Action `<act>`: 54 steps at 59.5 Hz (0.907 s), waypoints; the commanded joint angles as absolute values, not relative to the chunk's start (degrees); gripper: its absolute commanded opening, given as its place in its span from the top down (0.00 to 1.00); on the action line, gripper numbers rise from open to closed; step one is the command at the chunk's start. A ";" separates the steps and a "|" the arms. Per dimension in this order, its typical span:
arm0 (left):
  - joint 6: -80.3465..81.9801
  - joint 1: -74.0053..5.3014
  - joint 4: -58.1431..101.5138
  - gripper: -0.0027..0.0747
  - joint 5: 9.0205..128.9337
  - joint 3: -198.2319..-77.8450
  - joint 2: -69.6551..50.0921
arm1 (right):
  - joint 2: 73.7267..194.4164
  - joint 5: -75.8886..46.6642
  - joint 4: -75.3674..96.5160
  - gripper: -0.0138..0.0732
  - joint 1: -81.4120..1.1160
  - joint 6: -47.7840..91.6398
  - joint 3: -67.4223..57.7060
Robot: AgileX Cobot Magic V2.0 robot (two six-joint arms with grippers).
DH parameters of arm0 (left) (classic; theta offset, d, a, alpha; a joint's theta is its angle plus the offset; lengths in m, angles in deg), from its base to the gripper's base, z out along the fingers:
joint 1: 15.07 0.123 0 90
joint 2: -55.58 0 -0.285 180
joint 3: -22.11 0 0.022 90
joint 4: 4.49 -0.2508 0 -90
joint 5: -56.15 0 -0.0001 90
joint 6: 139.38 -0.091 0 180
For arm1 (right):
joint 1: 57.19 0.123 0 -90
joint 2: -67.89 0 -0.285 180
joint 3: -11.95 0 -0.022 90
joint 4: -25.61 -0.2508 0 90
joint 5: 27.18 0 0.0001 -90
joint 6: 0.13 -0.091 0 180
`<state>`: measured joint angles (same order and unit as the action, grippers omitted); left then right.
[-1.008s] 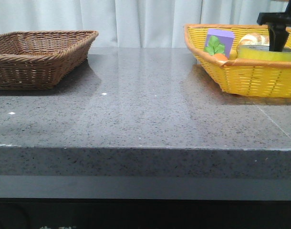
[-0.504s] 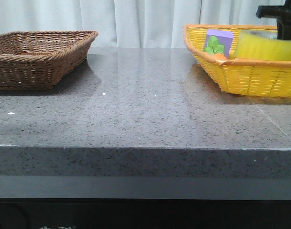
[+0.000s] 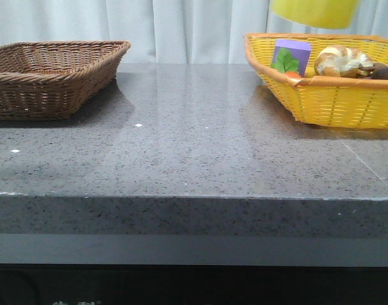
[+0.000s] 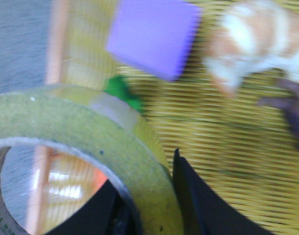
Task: Transfer tape with both arms
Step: 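Lift the tape roll out and lower it onto the table center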
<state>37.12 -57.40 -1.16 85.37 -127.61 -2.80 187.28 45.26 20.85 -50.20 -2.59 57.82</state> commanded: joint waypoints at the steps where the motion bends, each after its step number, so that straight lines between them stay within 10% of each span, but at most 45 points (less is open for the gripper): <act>1: 37.12 -57.80 -0.72 0.26 81.27 -129.52 -2.58 | 183.11 43.69 19.77 0.69 -46.32 -1.14 59.93; 54: 37.12 -57.80 -0.72 0.26 81.27 -129.52 -2.58 | 195.39 38.93 28.90 0.69 -27.04 0.61 59.85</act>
